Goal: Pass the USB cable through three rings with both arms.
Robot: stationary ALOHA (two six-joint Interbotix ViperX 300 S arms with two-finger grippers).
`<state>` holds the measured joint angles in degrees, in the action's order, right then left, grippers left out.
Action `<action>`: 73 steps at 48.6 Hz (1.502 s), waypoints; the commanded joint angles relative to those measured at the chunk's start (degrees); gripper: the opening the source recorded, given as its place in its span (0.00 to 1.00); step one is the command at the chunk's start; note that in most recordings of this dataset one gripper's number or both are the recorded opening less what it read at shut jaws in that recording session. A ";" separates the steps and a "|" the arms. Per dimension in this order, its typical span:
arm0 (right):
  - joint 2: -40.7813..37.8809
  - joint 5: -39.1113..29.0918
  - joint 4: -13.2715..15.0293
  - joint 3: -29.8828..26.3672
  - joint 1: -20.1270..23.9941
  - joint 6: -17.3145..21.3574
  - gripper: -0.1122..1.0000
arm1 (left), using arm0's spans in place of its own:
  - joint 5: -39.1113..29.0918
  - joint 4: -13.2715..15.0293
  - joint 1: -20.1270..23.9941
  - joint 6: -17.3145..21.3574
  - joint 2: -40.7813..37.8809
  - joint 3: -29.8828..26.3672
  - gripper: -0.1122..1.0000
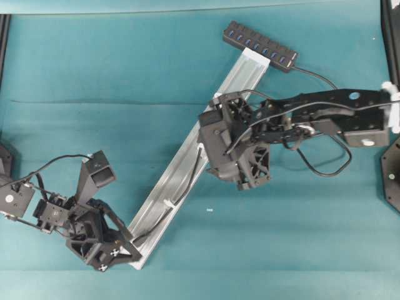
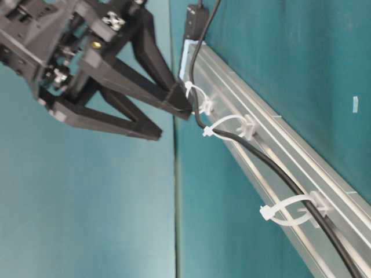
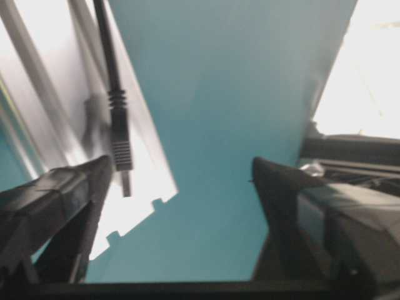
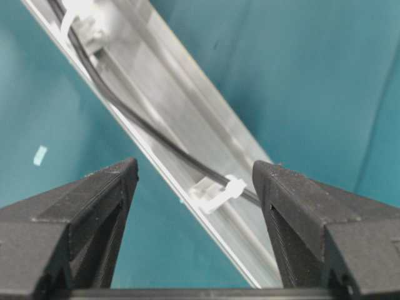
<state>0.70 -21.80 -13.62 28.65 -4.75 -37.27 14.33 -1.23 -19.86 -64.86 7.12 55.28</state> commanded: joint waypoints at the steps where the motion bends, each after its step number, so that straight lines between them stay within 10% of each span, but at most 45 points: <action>1: 0.70 0.44 -0.18 -0.26 0.18 1.41 0.84 | -0.09 -0.26 0.09 0.44 0.79 -0.97 0.95; 20: 2.29 0.44 -0.09 0.26 0.18 7.38 0.84 | -2.02 -0.26 3.69 7.65 6.50 -0.70 0.94; 51: 15.91 9.05 -0.18 9.23 -0.18 8.53 0.84 | -9.23 -0.26 10.72 32.08 19.42 -0.79 0.94; 73: 31.20 19.42 -0.44 20.65 -1.23 9.32 0.84 | -9.05 -0.26 16.88 35.33 26.19 0.26 0.93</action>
<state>30.32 -3.16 -13.80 48.52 -5.63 -29.18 4.83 -1.23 -3.78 -29.97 31.64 55.90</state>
